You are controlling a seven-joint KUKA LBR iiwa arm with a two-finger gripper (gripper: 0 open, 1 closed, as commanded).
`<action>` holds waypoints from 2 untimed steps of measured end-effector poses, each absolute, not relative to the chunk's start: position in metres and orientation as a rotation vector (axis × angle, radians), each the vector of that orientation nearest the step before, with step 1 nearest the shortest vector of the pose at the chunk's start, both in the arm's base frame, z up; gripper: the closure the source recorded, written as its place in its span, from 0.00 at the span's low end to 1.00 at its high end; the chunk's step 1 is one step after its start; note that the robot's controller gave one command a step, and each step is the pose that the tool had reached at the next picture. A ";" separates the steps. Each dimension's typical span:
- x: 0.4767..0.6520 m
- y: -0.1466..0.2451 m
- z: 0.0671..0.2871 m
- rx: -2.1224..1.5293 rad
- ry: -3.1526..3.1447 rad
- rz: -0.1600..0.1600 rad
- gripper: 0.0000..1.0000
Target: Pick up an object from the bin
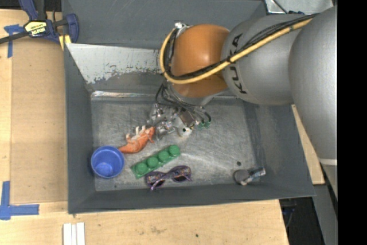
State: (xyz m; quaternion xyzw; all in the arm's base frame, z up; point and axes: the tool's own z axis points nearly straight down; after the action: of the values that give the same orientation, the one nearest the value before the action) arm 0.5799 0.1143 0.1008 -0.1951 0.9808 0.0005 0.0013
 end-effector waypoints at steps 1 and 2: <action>0.580 0.114 0.101 -0.612 3.079 0.002 1.00; 0.580 0.114 0.101 -0.612 3.079 0.002 0.00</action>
Offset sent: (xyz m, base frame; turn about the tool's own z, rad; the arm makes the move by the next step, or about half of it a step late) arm 0.0000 0.0000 0.0000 0.0000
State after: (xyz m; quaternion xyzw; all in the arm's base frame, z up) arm 0.5799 0.1142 0.1009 -0.1949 0.9808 0.0005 0.0012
